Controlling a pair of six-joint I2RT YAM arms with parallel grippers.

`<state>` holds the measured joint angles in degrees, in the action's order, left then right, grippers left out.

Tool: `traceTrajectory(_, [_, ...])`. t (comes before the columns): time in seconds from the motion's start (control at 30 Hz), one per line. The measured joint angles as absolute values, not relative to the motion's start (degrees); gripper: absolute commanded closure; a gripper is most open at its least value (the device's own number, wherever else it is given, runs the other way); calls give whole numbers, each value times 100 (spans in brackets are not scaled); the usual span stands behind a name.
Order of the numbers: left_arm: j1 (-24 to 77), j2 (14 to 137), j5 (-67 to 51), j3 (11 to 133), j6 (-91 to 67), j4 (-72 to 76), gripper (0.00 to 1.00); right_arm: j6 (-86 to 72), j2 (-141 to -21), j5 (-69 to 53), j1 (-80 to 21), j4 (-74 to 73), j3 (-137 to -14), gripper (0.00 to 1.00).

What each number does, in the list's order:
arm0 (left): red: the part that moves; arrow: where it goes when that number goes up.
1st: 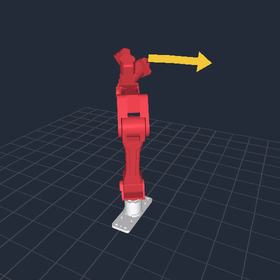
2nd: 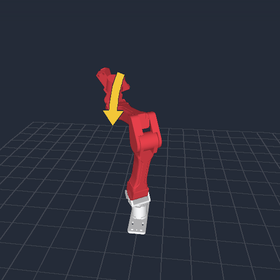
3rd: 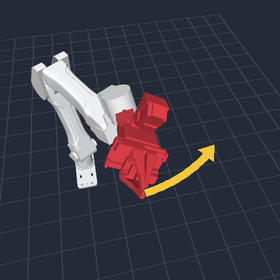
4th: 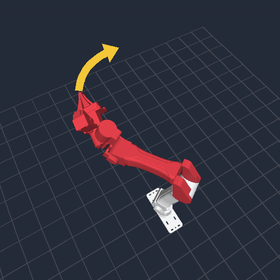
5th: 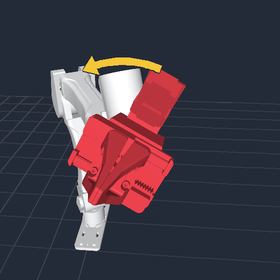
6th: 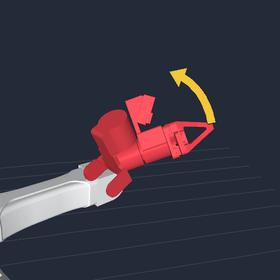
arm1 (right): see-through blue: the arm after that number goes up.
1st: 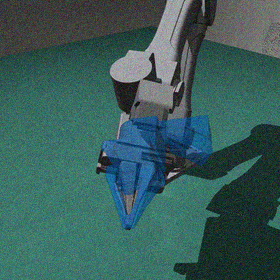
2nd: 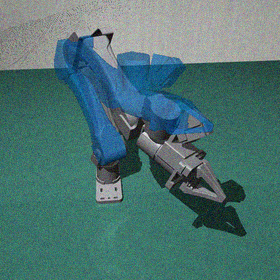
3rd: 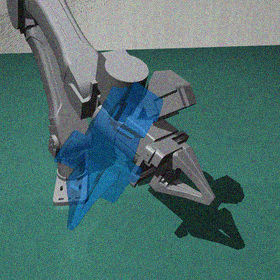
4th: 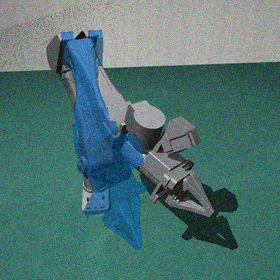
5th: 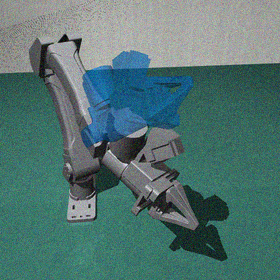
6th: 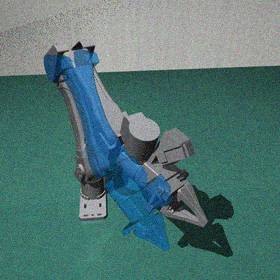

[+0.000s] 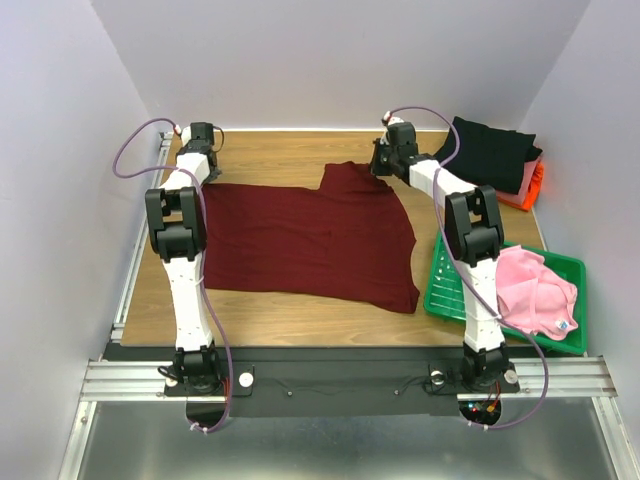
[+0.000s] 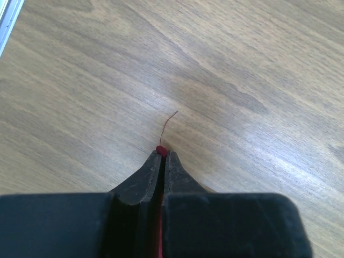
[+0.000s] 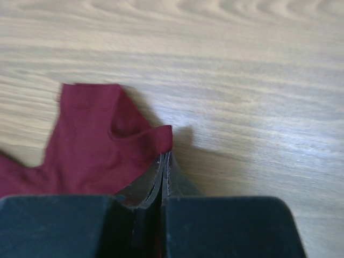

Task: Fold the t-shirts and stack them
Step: Fold the tshirt

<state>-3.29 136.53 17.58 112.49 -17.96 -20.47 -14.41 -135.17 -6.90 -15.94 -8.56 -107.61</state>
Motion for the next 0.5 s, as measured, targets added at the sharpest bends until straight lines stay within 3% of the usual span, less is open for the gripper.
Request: traceTrajectory(0.5, [-349,13102,1479,10663,-1627,-1804,100,-1435,-11799,-1094,-1594,-585,-9373,100])
